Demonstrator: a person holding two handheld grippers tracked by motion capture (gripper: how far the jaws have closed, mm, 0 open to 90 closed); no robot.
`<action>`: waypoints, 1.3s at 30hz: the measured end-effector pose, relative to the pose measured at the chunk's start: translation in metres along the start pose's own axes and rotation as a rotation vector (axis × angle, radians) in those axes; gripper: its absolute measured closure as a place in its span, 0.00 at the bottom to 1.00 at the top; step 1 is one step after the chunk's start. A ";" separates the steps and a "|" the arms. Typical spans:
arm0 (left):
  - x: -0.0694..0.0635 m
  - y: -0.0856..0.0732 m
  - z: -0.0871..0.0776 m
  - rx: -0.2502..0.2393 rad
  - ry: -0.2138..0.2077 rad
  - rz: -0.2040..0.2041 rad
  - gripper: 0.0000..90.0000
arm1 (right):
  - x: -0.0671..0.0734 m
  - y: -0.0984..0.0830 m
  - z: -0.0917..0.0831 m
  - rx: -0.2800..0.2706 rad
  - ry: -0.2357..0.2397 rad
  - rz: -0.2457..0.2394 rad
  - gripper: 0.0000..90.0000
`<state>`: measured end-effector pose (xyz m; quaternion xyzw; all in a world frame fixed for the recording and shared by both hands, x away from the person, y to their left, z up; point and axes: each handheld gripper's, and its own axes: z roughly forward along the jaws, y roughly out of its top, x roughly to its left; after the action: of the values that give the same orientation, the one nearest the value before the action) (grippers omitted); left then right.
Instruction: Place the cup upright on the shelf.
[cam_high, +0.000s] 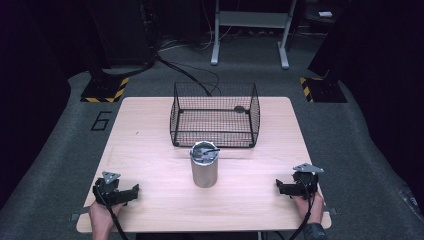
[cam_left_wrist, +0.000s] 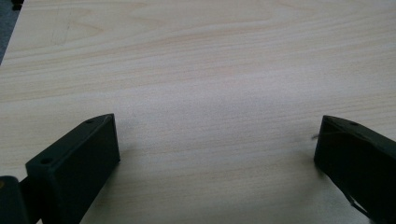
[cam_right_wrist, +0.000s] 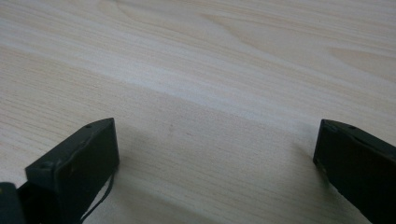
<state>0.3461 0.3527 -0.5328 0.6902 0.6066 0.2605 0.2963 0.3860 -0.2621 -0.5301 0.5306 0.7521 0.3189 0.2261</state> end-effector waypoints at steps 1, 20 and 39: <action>0.000 0.000 0.000 0.000 0.000 0.000 0.00 | 0.000 0.000 0.000 0.000 0.000 0.000 0.00; 0.002 0.001 -0.002 0.022 -0.018 0.017 0.00 | 0.003 0.004 0.004 -0.005 0.001 0.011 0.00; -0.017 0.018 -0.025 -0.074 -0.114 0.053 0.00 | 0.002 0.003 0.003 0.001 0.004 0.001 0.00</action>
<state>0.3384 0.3362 -0.5025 0.7083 0.5601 0.2509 0.3488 0.3889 -0.2585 -0.5301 0.5306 0.7525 0.3197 0.2239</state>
